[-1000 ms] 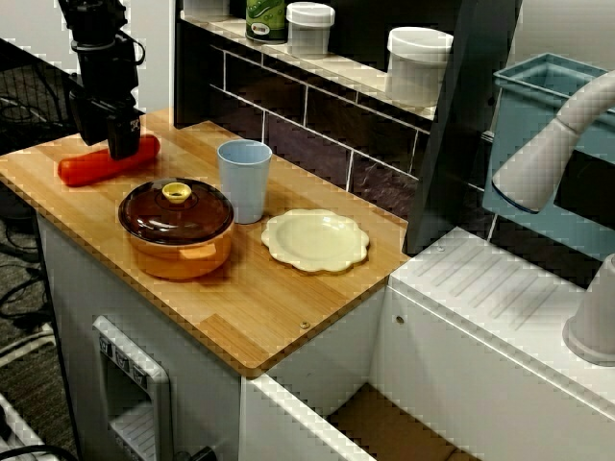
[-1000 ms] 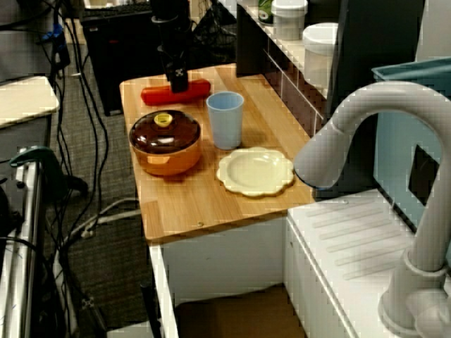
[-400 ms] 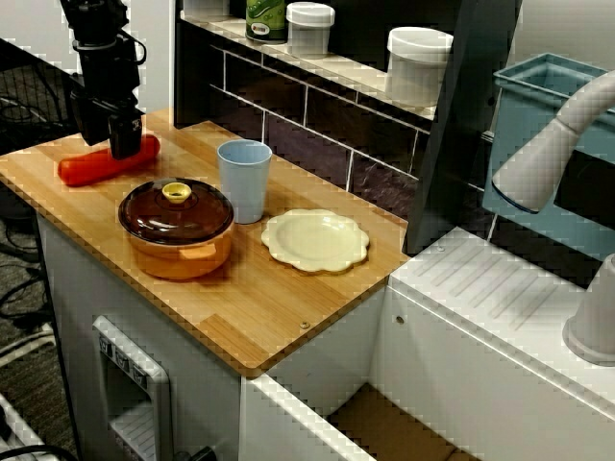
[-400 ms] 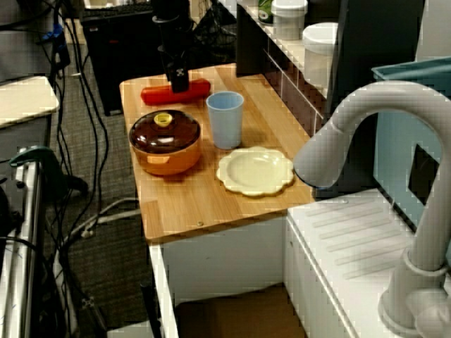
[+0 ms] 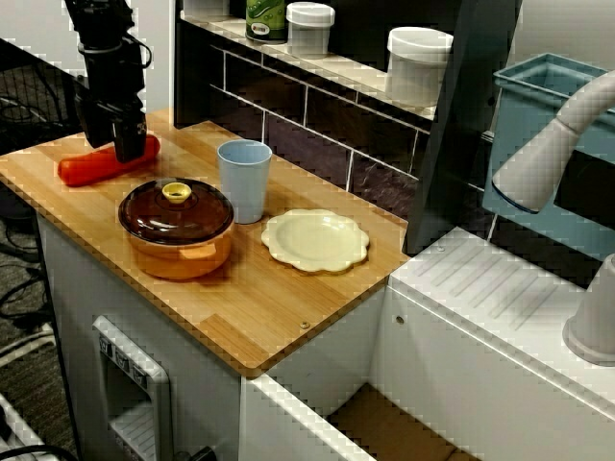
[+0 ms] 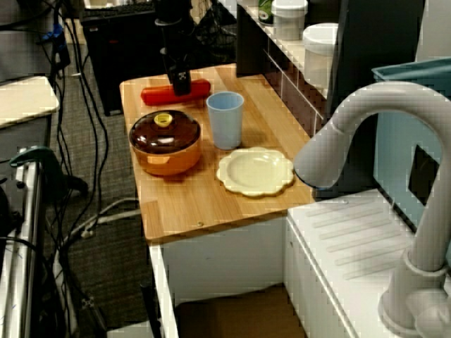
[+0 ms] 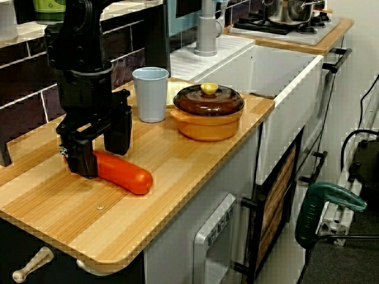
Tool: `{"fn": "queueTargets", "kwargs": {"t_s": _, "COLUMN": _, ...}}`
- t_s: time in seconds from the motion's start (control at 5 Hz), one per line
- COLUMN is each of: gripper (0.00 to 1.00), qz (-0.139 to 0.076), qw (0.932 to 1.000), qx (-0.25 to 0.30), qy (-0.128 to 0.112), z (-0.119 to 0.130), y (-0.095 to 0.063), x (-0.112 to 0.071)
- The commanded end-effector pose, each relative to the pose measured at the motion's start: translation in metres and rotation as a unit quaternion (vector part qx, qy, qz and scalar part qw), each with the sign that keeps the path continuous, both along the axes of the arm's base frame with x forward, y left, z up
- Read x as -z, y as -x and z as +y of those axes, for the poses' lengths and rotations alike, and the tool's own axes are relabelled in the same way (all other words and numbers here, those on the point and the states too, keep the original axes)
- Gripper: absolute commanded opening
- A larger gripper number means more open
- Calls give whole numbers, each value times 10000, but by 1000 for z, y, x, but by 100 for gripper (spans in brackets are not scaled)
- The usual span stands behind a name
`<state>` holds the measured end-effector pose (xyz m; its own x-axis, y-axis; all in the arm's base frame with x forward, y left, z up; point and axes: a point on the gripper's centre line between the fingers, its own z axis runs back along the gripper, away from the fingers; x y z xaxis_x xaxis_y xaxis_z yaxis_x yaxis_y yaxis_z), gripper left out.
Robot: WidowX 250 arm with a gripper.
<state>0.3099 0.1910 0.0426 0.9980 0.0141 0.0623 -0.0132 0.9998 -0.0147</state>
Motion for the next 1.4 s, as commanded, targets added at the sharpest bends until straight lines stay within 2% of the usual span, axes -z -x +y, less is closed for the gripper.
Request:
{"fn": "queueTargets", "kwargs": {"t_s": 0.0, "gripper": 100, "qz": -119, "qw": 9998, "qx": -100, "qy": -84, "z": 4, "y": 2, "x": -4}}
{"fn": "queueTargets", "kwargs": {"t_s": 0.2, "gripper": 0, "qz": -158, "qw": 9996, "qx": -169, "qy": -190, "z": 3, "y": 2, "x": -3}}
{"fn": "queueTargets", "kwargs": {"t_s": 0.4, "gripper": 0, "qz": -174, "qw": 9996, "qx": -168, "qy": -164, "z": 2, "y": 3, "x": -2}}
{"fn": "queueTargets", "kwargs": {"t_s": 0.8, "gripper": 0, "qz": -46, "qw": 9997, "qx": -240, "qy": 83, "z": 10, "y": -5, "x": -4}}
{"fn": "queueTargets", "kwargs": {"t_s": 1.0, "gripper": 0, "qz": -4, "qw": 9994, "qx": -185, "qy": 302, "z": 7, "y": -12, "x": -17}}
{"fn": "queueTargets", "kwargs": {"t_s": 1.2, "gripper": 0, "qz": 13, "qw": 9992, "qx": -43, "qy": 395, "z": -2, "y": -14, "x": -27}}
